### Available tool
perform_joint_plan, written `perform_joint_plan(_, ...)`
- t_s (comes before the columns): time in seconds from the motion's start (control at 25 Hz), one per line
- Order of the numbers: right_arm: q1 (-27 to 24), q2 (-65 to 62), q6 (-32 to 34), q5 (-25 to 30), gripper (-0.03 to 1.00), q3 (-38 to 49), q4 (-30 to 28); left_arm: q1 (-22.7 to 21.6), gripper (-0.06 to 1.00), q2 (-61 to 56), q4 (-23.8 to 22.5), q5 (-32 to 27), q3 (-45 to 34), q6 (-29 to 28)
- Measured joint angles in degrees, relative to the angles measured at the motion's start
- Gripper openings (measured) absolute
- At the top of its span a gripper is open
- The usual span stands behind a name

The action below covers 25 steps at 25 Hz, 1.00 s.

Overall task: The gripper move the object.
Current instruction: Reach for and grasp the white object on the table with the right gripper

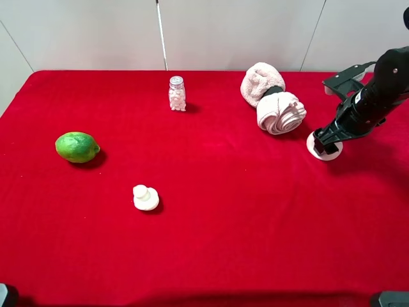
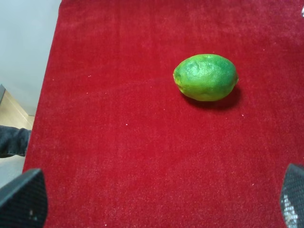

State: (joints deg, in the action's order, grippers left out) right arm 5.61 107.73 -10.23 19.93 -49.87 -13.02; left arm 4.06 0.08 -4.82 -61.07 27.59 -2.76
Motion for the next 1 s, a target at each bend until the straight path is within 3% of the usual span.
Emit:
perform_joint_plan(0.48,0.0,0.45,-0.02,-0.12,0.65,0.0,1.85,0.0,0.97,0.0,0.0,0.0,0.0,0.0)
perform_joint_plan(0.64,0.0,0.48,-0.02,-0.06,0.54,0.0,2.97,0.0,0.97,0.0,0.0,0.0,0.0,0.0)
perform_joint_plan(1.0,0.0,0.48,-0.02,-0.06,0.16,0.0,4.51,0.0,0.97,0.0,0.0,0.0,0.0,0.0)
